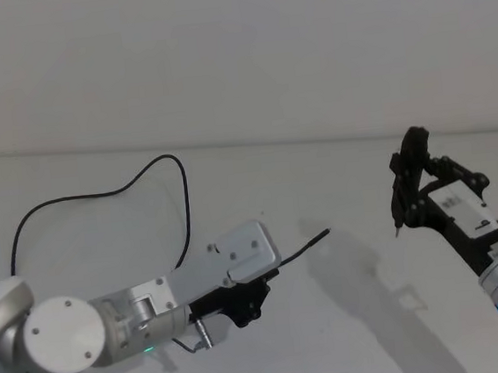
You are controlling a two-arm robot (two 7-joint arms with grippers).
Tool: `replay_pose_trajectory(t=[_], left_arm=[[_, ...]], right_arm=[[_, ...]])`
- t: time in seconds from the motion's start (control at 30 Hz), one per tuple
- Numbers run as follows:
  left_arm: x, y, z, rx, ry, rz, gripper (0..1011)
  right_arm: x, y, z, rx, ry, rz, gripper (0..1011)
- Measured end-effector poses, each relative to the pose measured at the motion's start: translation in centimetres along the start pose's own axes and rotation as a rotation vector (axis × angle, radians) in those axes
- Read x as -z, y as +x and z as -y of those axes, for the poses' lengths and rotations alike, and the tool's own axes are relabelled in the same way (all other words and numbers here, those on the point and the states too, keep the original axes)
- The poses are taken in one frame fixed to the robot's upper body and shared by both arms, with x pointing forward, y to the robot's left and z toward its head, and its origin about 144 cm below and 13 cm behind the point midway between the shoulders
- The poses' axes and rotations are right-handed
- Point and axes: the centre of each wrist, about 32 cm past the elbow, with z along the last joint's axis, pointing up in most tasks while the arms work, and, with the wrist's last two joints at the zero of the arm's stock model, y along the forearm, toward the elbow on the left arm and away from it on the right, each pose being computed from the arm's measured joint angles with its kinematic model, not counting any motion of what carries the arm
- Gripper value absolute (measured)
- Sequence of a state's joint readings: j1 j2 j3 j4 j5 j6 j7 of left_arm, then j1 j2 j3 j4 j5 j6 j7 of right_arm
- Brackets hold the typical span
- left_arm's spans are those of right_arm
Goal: Pick up the data cable with the one hand.
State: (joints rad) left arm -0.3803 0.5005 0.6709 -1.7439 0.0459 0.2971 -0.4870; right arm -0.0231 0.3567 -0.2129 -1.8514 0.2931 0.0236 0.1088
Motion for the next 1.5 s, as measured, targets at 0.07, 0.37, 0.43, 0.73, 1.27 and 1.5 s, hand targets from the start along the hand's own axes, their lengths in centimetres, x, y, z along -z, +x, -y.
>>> replay_pose_trajectory(t=[0.07,0.37,0.43,0.73,1.27,1.5], left_arm=[[0.0,0.0,-0.3,-0.003,-0.017,0.005,44],[0.3,0.3,-2.2,-0.026,-0.104,0.045,44],[0.3,0.3,-2.6,-0.037,-0.123,0.057,44],[0.3,0.5,-3.9,-0.068,-0.173,0.088,43],[0.3,0.5,-4.7,-0.087,-0.206,0.109,43],[0.3,0.5,-4.8,-0.09,-0.211,0.113,43]], right_arm=[[-0.6,-0.1,0.1,-0.013,0.018,-0.003,268],[-2.6,-0.4,0.2,-0.059,0.08,-0.034,268],[-3.2,-0.4,0.2,-0.07,0.095,-0.042,268],[-5.1,-0.8,0.5,-0.114,0.134,-0.069,268],[-6.2,-1.2,-0.1,-0.161,0.152,-0.106,268],[-6.0,-1.1,-1.1,-0.173,0.142,-0.101,268]])
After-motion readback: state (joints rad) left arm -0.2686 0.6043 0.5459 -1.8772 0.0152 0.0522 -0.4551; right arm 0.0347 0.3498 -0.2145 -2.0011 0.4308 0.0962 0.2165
